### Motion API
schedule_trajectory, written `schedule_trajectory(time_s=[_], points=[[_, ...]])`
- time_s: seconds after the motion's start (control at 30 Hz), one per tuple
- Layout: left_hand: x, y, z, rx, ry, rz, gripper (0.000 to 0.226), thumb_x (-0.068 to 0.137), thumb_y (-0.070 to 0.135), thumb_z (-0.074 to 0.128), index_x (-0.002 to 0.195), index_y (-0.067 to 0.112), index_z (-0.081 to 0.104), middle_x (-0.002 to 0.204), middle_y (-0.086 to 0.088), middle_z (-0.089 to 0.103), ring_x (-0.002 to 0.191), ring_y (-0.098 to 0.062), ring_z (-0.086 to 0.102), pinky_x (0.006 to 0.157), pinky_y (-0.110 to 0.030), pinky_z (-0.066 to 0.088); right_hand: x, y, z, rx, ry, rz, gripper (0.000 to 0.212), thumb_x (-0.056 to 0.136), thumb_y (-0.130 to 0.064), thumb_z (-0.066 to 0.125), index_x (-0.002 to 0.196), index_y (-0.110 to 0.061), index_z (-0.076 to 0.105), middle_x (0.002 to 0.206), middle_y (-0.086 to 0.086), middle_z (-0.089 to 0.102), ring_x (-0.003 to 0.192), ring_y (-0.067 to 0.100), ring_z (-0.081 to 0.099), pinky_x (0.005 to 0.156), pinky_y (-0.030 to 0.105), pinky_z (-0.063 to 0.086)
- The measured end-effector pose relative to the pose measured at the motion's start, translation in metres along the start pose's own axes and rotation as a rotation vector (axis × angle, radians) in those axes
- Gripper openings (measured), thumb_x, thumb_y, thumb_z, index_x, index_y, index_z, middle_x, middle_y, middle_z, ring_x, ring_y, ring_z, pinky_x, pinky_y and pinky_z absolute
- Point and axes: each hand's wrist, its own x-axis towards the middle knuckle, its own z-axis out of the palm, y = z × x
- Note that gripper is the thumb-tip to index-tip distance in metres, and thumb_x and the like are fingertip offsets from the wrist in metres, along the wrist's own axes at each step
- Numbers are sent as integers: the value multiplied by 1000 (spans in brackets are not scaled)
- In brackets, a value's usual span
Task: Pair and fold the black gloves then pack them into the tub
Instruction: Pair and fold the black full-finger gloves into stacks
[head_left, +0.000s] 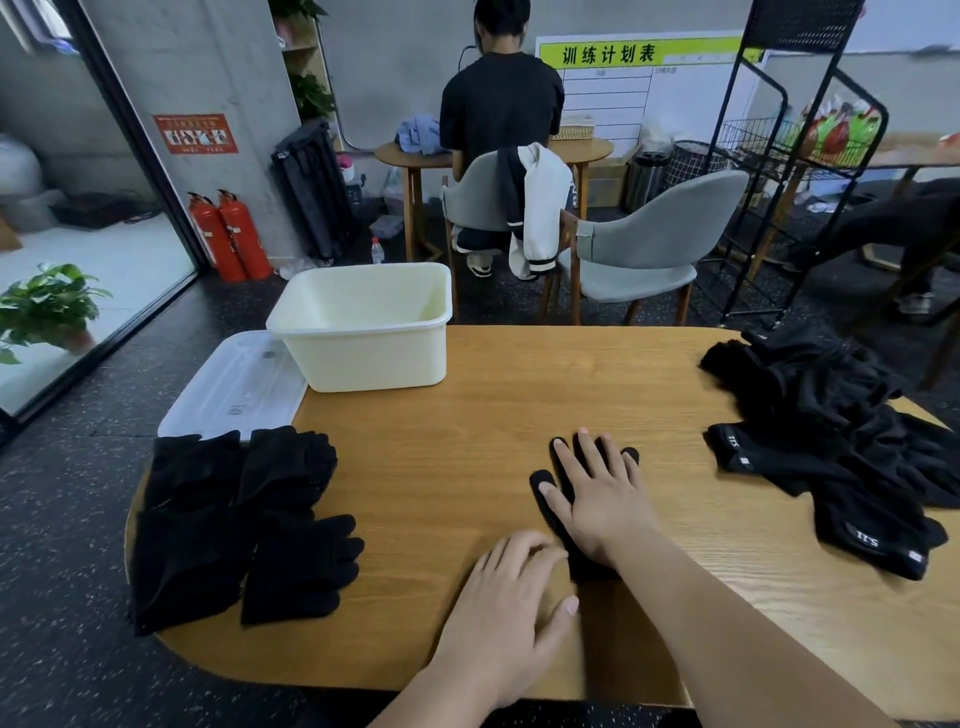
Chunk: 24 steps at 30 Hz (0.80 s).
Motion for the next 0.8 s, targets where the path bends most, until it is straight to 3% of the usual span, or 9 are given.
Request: schedule_trajectory(time_s=[0.23, 0.37, 0.5, 0.6, 0.67, 0.73, 0.8], points=[[-2, -3, 1, -30, 98, -54, 50, 107, 56, 33, 150, 34, 44, 149, 22, 29, 141, 1, 28, 118, -30, 33, -15, -7, 2, -4, -9, -17, 80, 98, -76, 0, 166, -36, -10, 173, -2, -23, 159, 26, -24, 130, 51, -6], [-3, -2, 2, -56, 137, -43, 37, 108, 51, 35, 140, 37, 48, 146, 24, 31, 141, 2, 28, 118, -27, 31, -51, -17, 9, 0, 2, -52, 86, 87, -74, -15, 164, -38, -18, 170, -2, -31, 157, 25, -29, 130, 51, -8], [-4, -4, 4, -37, 165, -55, 41, 110, 49, 33, 145, 31, 46, 146, 20, 35, 137, 0, 34, 116, -29, 35, -72, -20, 18, 53, 37, -71, 90, 84, -76, -27, 165, -39, -14, 170, -4, -29, 157, 23, -28, 130, 50, -8], [-5, -3, 5, -33, 160, -62, 43, 109, 46, 32, 148, 33, 43, 149, 19, 38, 140, 0, 34, 119, -29, 32, -74, -12, 17, 241, 145, -105, 73, 101, -70, 1, 167, -40, 10, 175, -7, -7, 162, 20, -12, 132, 45, 2], [-6, -2, 5, -12, 152, -65, 47, 109, 47, 31, 152, 31, 41, 152, 17, 39, 143, -1, 32, 122, -32, 30, -80, 0, 15, 366, 288, -114, 55, 109, -53, 30, 160, -33, 39, 173, -6, 21, 160, 22, 14, 129, 46, 22], [-6, -1, 4, 17, 147, -72, 48, 107, 51, 34, 150, 31, 43, 150, 18, 40, 143, -2, 32, 123, -32, 28, -90, 14, 19, 368, 418, -110, 39, 105, -33, 53, 141, -26, 62, 154, -7, 50, 142, 19, 42, 115, 45, 44], [-5, 1, 4, 65, 132, -83, 51, 103, 58, 36, 146, 33, 47, 147, 19, 37, 142, -4, 29, 124, -30, 24, -102, 28, 26, 308, 421, -142, 33, 98, -27, 63, 131, -26, 68, 142, -10, 58, 130, 16, 51, 104, 44, 52]])
